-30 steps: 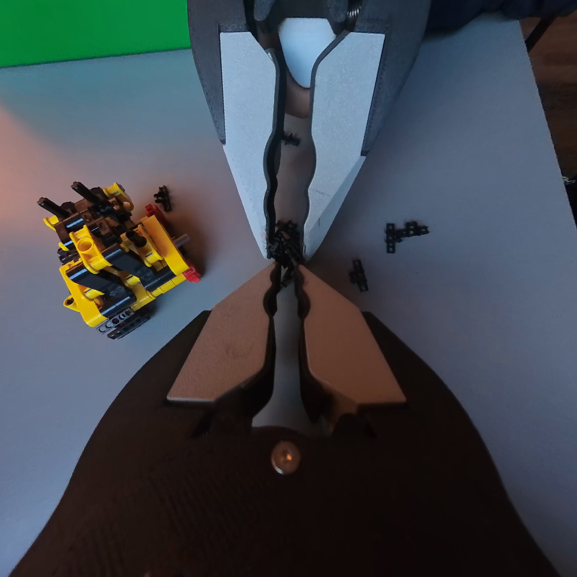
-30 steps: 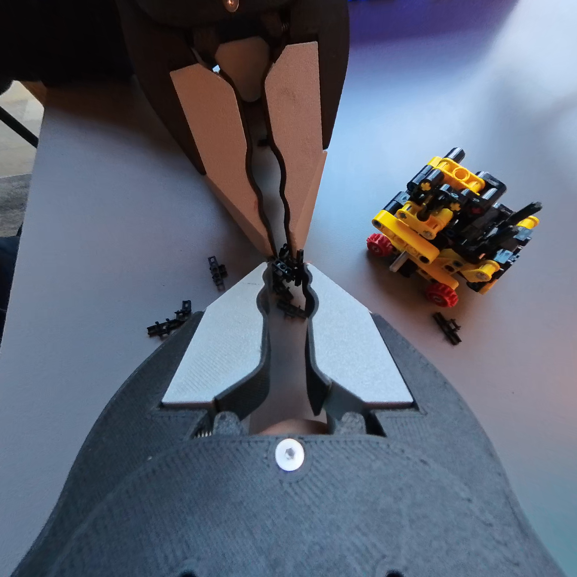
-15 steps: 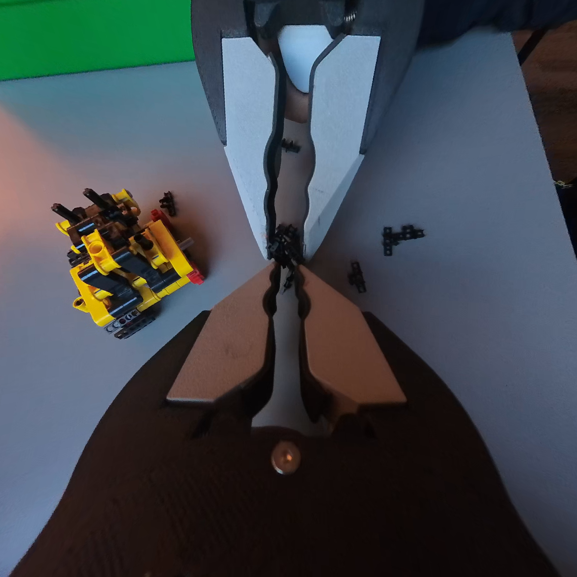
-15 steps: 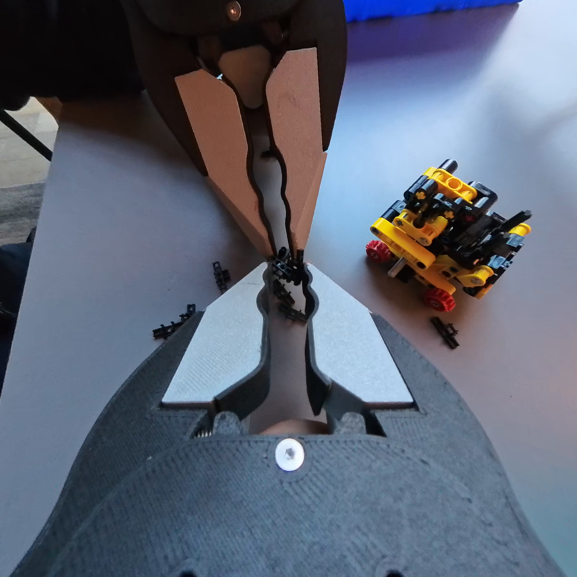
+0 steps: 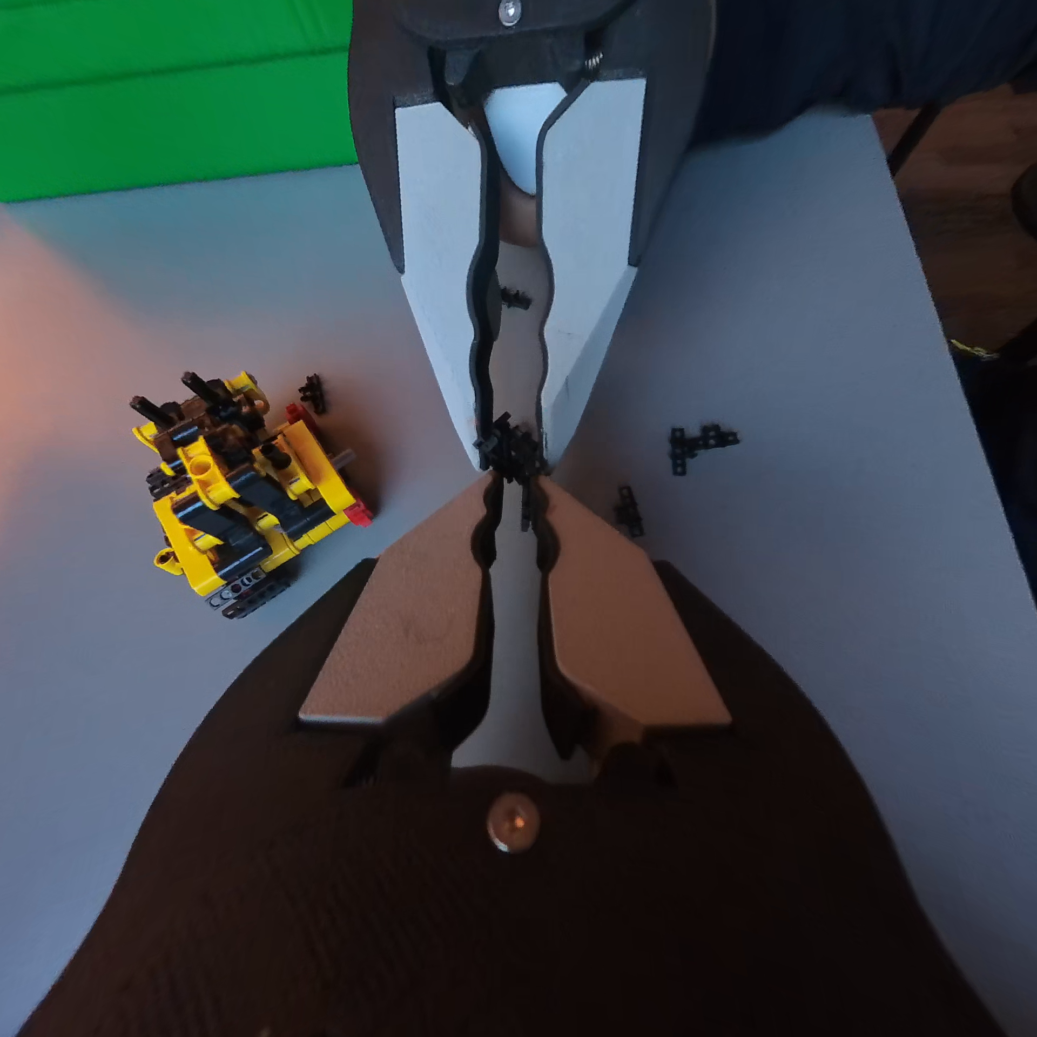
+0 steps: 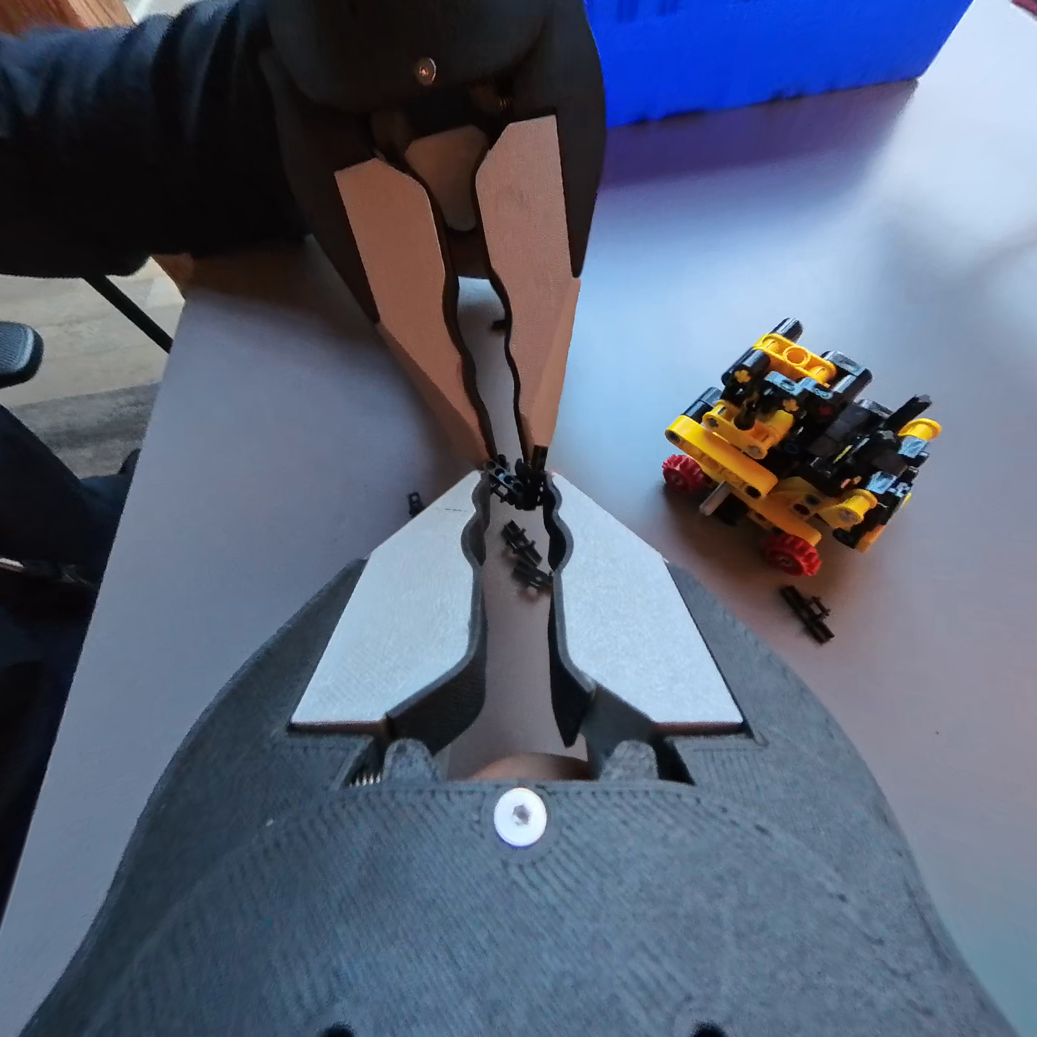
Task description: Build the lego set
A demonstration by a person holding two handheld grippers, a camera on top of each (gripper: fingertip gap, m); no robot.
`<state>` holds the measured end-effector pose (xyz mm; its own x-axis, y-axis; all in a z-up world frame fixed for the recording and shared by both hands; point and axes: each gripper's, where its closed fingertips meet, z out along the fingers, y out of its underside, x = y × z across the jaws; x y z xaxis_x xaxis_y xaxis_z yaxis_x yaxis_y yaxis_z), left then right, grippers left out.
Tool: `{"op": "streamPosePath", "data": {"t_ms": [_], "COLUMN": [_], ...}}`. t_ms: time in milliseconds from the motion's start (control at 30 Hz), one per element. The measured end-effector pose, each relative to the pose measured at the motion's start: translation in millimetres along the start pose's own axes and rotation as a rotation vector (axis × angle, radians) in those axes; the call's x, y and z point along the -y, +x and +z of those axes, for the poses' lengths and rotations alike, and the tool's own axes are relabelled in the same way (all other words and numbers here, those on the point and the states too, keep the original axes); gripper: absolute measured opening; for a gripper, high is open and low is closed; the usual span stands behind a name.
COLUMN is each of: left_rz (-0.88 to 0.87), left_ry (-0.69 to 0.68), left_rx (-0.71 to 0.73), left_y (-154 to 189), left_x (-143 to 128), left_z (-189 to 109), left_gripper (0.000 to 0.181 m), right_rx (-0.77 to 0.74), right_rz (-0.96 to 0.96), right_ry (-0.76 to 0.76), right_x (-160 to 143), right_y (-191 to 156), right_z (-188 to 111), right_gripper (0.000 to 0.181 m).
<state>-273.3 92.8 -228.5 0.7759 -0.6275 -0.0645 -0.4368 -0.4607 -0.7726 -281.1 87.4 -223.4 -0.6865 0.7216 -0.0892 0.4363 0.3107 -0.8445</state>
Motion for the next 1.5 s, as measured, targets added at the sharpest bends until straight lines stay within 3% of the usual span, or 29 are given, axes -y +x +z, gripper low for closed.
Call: {"op": "streamPosePath", "data": {"t_ms": [33,700,1500], "left_rz": [0.002,0.021,0.067], "left_ry": [0.005,0.100,0.340], "left_rx": [0.000,0.026,0.173], "left_y": [0,1,-5], "left_x": [1,22,75], "left_z": [-1,-15,-47], "left_gripper": [0.005,0.003,0.006], "right_rx": [0.007,0.083,0.216], "right_rz": [0.006,0.042,0.205], "right_ry": [0.012,0.175,0.592], "right_x": [1,24,76], "right_y": [0,-7,-8], "right_z": [-1,-14,-54], "right_gripper": [0.016,0.014,0.014]}}
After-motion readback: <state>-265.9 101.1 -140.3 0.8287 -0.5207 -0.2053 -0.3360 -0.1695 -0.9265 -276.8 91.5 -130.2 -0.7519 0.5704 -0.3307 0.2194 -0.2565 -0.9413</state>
